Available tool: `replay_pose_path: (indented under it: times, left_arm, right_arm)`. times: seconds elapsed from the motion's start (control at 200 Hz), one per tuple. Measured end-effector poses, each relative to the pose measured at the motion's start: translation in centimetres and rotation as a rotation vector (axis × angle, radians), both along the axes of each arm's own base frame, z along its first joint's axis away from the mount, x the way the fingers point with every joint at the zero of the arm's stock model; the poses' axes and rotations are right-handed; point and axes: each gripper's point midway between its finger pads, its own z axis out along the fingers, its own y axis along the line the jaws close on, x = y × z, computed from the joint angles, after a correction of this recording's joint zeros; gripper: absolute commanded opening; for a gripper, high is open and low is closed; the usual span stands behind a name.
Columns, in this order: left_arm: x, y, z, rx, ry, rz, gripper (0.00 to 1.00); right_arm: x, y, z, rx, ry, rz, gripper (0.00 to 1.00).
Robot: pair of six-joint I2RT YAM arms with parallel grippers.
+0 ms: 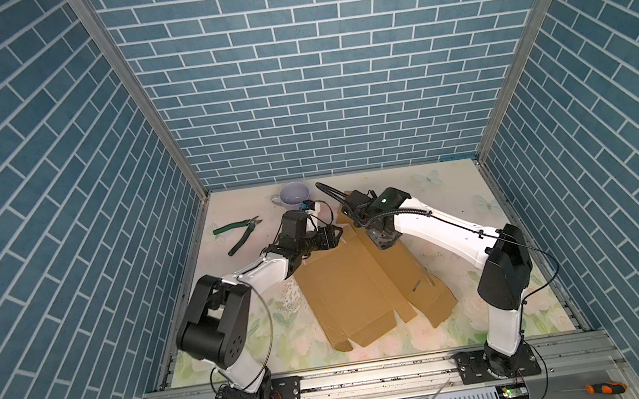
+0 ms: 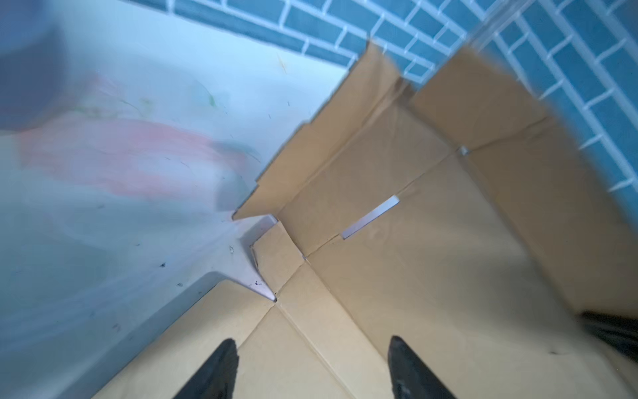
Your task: Fold the paper box
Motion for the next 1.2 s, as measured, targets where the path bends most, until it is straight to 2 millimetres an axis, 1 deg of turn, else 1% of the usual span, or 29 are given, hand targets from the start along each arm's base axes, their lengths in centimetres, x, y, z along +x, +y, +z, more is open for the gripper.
replay_pose_path:
  times: [0.11, 0.175, 0.235, 0.315, 0.475, 0.595, 0.78, 0.825, 0.99, 1.095, 1.195]
  left_arm:
    - [1.1, -1.0, -3.2, 0.053, 0.038, -0.069, 0.79]
    - [1.7, -1.3, -4.7, 0.074, 0.063, -0.096, 0.82]
    - [2.1, -1.3, -5.5, 0.084, 0.075, -0.106, 0.84]
    - [2.3, -1.2, -6.3, 0.087, 0.086, -0.116, 0.84]
    - [3.3, -2.2, -6.8, 0.054, 0.088, -0.156, 0.81]
    - [3.3, -2.7, -7.3, 0.037, 0.081, -0.186, 0.77]
    - [3.9, -3.3, -7.5, 0.009, 0.052, -0.222, 0.66]
    - [4.0, -3.4, -7.5, 0.0, 0.046, -0.225, 0.61]
    - [3.6, -3.6, -7.5, -0.044, 0.024, -0.225, 0.48]
    - [2.9, -3.4, -7.8, -0.056, 0.009, -0.223, 0.45]
    - [2.7, -3.2, -7.7, -0.063, -0.016, -0.219, 0.39]
  right_arm:
    - [0.1, -0.1, 0.1, -0.009, -0.011, 0.001, 0.03]
    - [0.3, -0.2, 0.2, -0.019, -0.019, 0.005, 0.03]
    - [0.4, -0.3, 0.3, -0.03, -0.024, 0.011, 0.03]
    - [0.4, -0.4, 0.4, -0.036, -0.028, 0.013, 0.03]
    - [0.5, -0.3, 0.5, -0.038, -0.029, 0.017, 0.03]
    - [0.5, -0.4, 0.5, -0.04, -0.031, 0.017, 0.03]
    - [0.5, -0.4, 0.5, -0.043, -0.034, 0.016, 0.03]
    - [0.6, -0.4, 0.5, -0.044, -0.034, 0.016, 0.03]
    - [0.7, -0.4, 0.3, -0.049, -0.03, 0.014, 0.03]
    - [0.8, -0.5, 0.4, -0.047, -0.032, 0.009, 0.03]
    - [1.0, -0.4, 0.8, -0.044, -0.037, 0.017, 0.03]
